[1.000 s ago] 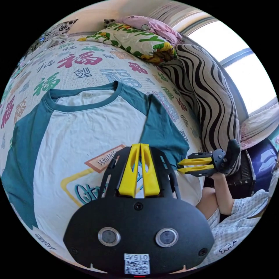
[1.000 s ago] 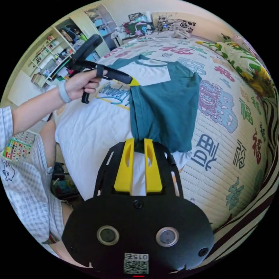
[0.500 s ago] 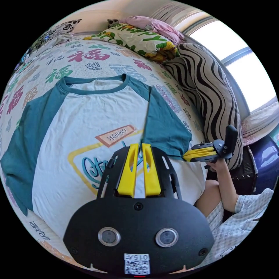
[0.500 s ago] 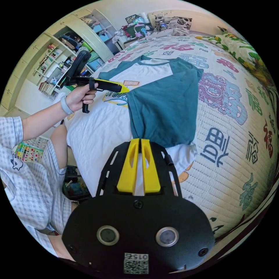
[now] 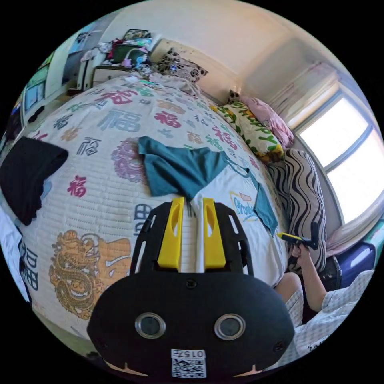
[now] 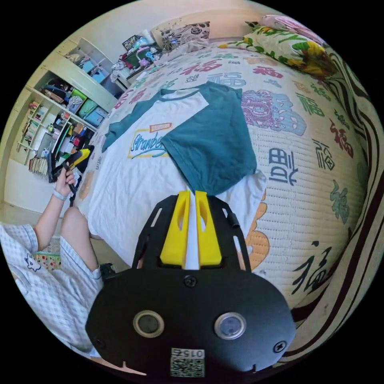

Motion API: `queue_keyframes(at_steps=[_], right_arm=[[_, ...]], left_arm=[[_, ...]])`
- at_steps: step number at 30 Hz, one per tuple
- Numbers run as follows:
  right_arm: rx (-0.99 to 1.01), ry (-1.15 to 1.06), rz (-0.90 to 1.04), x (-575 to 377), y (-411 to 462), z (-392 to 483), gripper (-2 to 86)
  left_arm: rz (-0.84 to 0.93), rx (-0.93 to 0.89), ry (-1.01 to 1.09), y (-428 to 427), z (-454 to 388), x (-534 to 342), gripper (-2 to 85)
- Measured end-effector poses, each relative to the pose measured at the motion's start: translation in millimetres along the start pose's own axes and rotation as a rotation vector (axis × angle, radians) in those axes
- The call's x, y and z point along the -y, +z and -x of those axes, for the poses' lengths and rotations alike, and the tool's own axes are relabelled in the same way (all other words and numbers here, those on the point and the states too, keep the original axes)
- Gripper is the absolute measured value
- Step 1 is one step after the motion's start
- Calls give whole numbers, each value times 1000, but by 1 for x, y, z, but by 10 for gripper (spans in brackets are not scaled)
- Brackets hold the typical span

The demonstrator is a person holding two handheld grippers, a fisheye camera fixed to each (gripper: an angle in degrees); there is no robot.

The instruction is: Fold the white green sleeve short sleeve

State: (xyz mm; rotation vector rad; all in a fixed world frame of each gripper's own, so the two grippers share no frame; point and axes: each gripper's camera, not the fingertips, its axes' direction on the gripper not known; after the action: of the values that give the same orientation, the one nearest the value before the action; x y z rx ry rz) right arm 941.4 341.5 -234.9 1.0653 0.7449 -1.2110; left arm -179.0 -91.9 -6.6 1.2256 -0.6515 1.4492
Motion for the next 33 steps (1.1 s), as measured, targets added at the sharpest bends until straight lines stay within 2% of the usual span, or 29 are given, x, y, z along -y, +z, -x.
queue_keyframes(at_steps=[5, 9, 13, 17, 22, 24, 25, 27, 28, 30, 33], right_arm=[[3, -98, -64, 40, 11, 58, 39], [23, -221, -21, 115, 59, 134, 55], [96, -307, 12, 188, 121, 207, 59], [87, -351, 81, 265, 207, 289, 72], [-22, -342, 217, 335, 309, 358, 86], [-72, -314, 280, 358, 353, 377, 95], [-77, -313, 305, 362, 364, 380, 97], [-155, -310, 362, 373, 401, 391, 103], [-183, -315, 368, 374, 409, 394, 103], [-293, -321, 391, 378, 437, 399, 107], [-304, -266, 389, 385, 456, 401, 108]], left_arm=[[-68, -45, -201, -15, 102, -27, 114], [-79, -185, -194, 7, 123, -11, 116], [-37, -49, -123, 16, 119, 4, 32], [-90, -75, -273, -8, 144, -13, -2], [-133, -183, -371, -32, 174, -18, 25], [-34, -294, -314, -12, 173, -4, 82], [-35, -301, -292, -11, 170, -2, 78], [-42, -185, -256, -11, 164, -1, 15], [-48, -160, -262, -11, 165, -3, 11], [-64, -204, -292, -13, 174, -9, -2], [-141, -222, -389, -37, 189, -23, -7]])
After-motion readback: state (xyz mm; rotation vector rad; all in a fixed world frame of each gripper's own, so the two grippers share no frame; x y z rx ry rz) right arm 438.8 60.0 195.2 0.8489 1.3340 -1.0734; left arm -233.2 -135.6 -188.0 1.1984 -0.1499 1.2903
